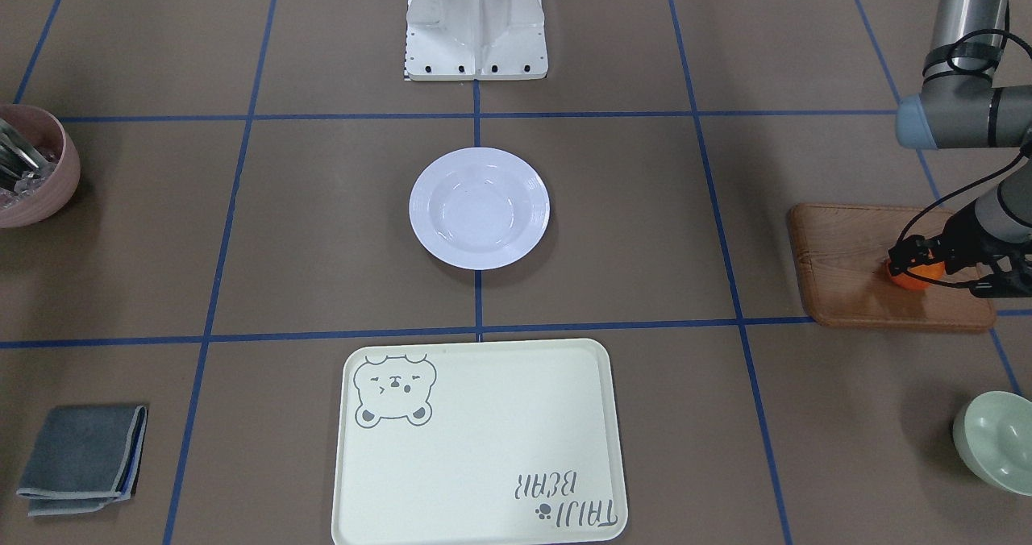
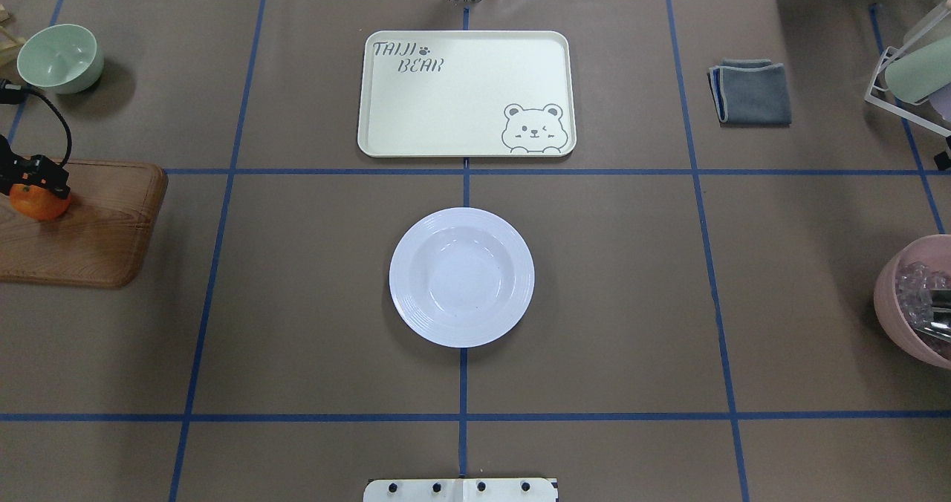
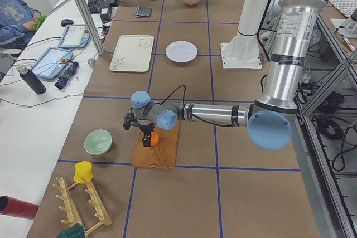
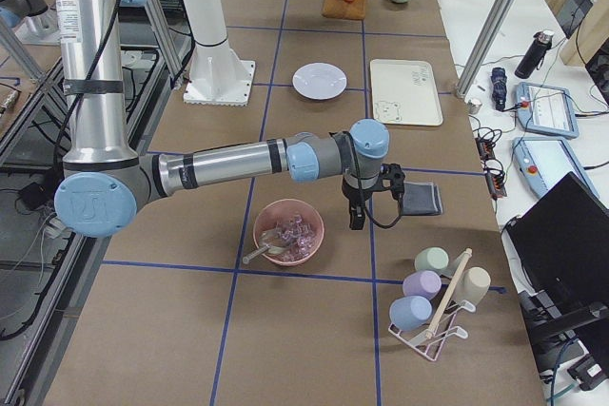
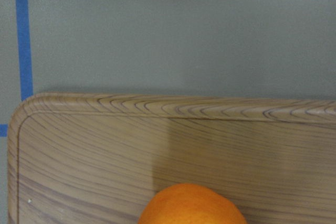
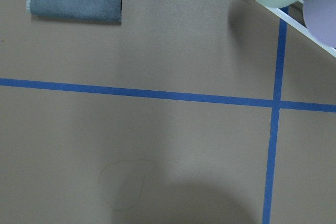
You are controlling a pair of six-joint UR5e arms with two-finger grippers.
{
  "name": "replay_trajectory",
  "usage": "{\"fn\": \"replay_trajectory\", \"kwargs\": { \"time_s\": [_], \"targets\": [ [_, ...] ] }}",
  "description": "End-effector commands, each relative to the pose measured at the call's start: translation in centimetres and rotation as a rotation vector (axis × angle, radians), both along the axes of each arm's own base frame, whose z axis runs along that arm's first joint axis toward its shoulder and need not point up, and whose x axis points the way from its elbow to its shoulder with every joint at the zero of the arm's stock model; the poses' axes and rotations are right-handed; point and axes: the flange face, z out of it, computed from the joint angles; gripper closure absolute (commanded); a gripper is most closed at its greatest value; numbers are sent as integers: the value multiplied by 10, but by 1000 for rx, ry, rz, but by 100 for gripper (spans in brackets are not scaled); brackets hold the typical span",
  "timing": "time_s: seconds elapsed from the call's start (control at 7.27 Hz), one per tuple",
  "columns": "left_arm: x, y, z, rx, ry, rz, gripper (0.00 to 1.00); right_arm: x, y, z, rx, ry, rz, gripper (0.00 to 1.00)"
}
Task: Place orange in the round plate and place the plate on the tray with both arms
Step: 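Lower the left gripper onto the orange on the wooden tray and grasp it, then carry the orange with the left gripper over the white plate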
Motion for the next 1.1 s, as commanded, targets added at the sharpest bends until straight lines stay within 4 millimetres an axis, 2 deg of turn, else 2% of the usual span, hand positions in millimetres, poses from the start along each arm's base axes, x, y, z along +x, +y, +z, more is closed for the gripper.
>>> {"fn": "replay_trajectory", "kwargs": {
  "time_s": [0.0, 0.14, 0.28, 0.55, 0.69, 0.96],
  "targets": [
    [1, 0, -5, -16, 10, -23, 83, 0, 0, -2, 3, -1, 0, 0],
    [5, -5, -24, -7, 39, -21, 100, 0, 0, -2, 4, -1, 0, 0],
    [12, -6, -64, -53, 136, 5, 100, 0, -1, -3, 6, -2, 1, 0],
    [21, -31, -166, -115, 144, -88, 100, 0, -2, -6, 8, -3, 5, 0],
    [41, -37, -210, -135, 162, -156, 100, -1, -3, -9, 9, -4, 9, 0],
    [153, -16, -308, -197, 195, -224, 100, -6, -4, -12, 17, -6, -2, 0]
  ]
}}
